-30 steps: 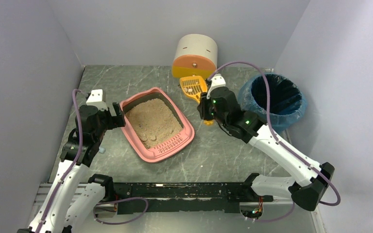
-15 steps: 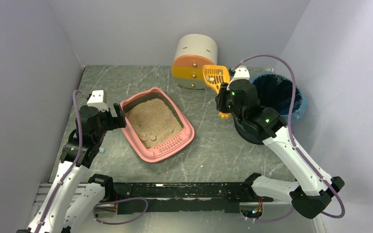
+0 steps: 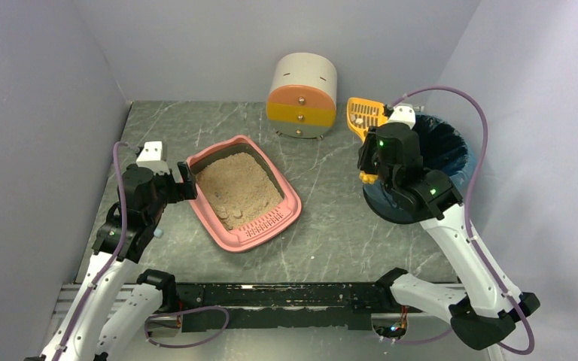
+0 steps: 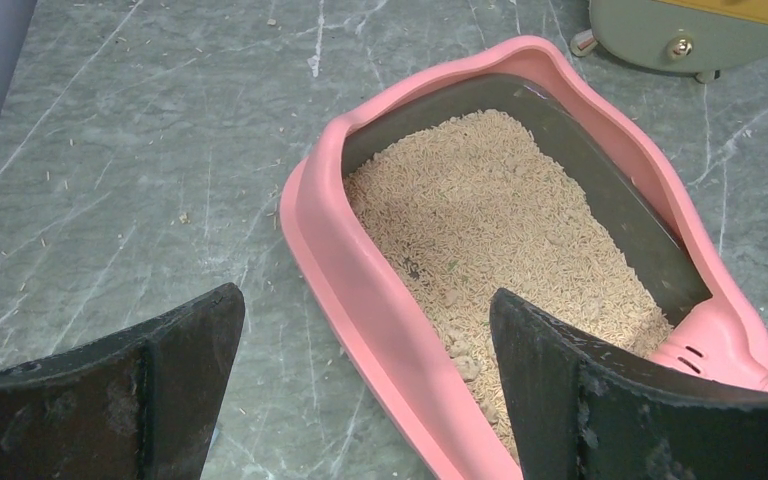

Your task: Clean the litter box

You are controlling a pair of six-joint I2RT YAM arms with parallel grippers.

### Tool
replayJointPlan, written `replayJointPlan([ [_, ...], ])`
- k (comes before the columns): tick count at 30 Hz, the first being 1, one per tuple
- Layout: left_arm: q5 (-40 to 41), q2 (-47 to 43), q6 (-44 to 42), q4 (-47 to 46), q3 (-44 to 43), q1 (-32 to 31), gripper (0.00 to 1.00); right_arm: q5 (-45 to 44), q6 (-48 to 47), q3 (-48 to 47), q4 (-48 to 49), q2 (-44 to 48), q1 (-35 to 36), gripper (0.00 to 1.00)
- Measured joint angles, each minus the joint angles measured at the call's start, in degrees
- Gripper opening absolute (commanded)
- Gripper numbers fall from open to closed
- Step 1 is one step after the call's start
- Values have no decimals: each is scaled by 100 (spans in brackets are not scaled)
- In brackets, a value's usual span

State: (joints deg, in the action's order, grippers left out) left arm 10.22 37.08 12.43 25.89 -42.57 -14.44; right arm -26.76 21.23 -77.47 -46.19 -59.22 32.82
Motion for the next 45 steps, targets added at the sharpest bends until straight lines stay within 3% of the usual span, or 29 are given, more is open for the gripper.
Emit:
replayJointPlan([
  [19, 0, -96, 0, -11, 2, -83, 97, 247, 101, 39, 2, 72, -1266, 0],
  [45, -24, -81, 0, -13, 2, -315, 97, 1231, 1659, 409, 535, 402, -2103, 0],
])
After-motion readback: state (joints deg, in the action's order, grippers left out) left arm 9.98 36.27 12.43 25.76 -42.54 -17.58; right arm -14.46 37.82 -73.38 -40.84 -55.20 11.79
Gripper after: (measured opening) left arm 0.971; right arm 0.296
